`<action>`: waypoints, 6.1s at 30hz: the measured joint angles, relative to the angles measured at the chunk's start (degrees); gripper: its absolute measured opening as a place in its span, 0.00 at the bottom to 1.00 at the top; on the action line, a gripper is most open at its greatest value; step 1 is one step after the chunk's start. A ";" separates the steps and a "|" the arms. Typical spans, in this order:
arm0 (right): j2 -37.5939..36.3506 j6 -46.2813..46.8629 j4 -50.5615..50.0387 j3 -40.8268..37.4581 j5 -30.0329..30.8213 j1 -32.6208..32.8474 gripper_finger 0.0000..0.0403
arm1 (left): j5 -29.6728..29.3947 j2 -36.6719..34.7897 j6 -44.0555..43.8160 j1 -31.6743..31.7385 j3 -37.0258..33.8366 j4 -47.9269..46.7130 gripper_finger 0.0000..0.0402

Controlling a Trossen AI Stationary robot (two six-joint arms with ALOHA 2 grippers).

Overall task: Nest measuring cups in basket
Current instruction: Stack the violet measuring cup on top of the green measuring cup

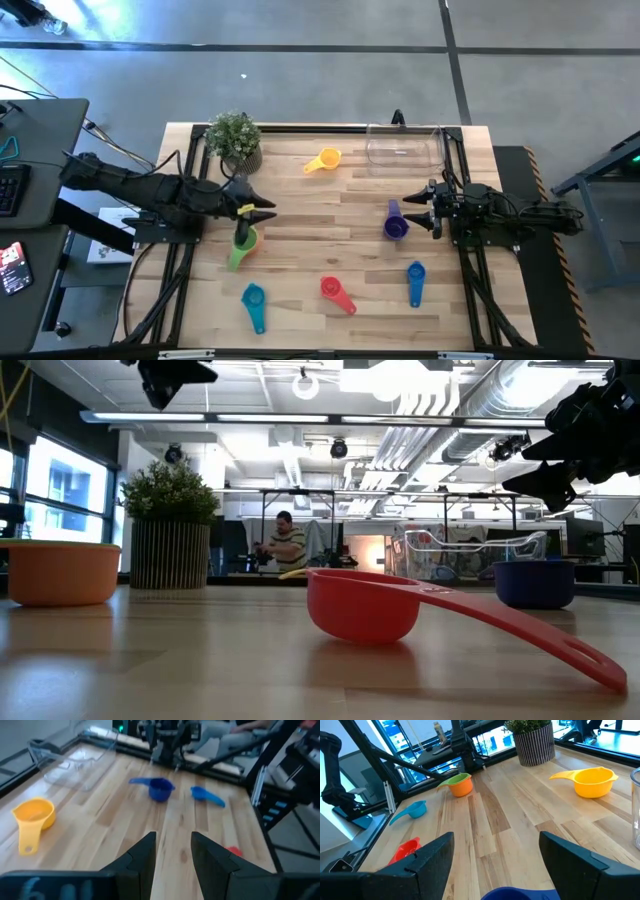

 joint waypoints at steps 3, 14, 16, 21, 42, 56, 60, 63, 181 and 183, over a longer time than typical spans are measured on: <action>0.00 0.00 -0.01 0.00 0.00 0.01 0.70 | -0.01 -0.05 -0.01 0.68 0.00 2.37 0.29; 0.00 -0.75 -0.02 -0.01 0.13 0.01 0.70 | -0.02 -0.56 -0.23 3.87 0.02 13.26 0.29; 0.00 -4.56 0.02 0.00 1.46 -0.03 0.70 | -0.05 -0.57 -0.23 4.71 0.02 15.22 0.29; 0.00 -9.86 0.07 -0.01 3.56 -0.03 0.70 | -1.17 -0.58 -1.34 6.93 0.02 16.68 0.29; 0.00 22.99 14.09 -0.03 13.04 -0.07 0.70 | -4.88 -0.55 -3.38 12.02 0.02 16.57 0.29; 0.02 19.18 44.83 2.39 12.96 -0.07 0.70 | -4.86 -0.55 -3.29 12.06 0.02 16.43 0.29; 0.82 18.63 39.64 9.45 12.58 -0.03 0.70 | -4.86 -0.55 -3.24 12.06 0.01 16.07 0.29; 3.47 16.57 28.16 17.58 11.66 -0.03 0.70 | -4.84 -0.55 -3.24 12.06 0.00 15.25 0.29; 93.07 15.14 -34.77 71.28 2.43 -5.95 0.02 | 4.30 -0.94 -6.41 12.06 -0.02 4.83 0.29; 93.07 15.19 -32.22 72.71 1.72 -7.19 0.02 | 4.30 -0.94 -7.24 12.05 -0.02 4.97 0.29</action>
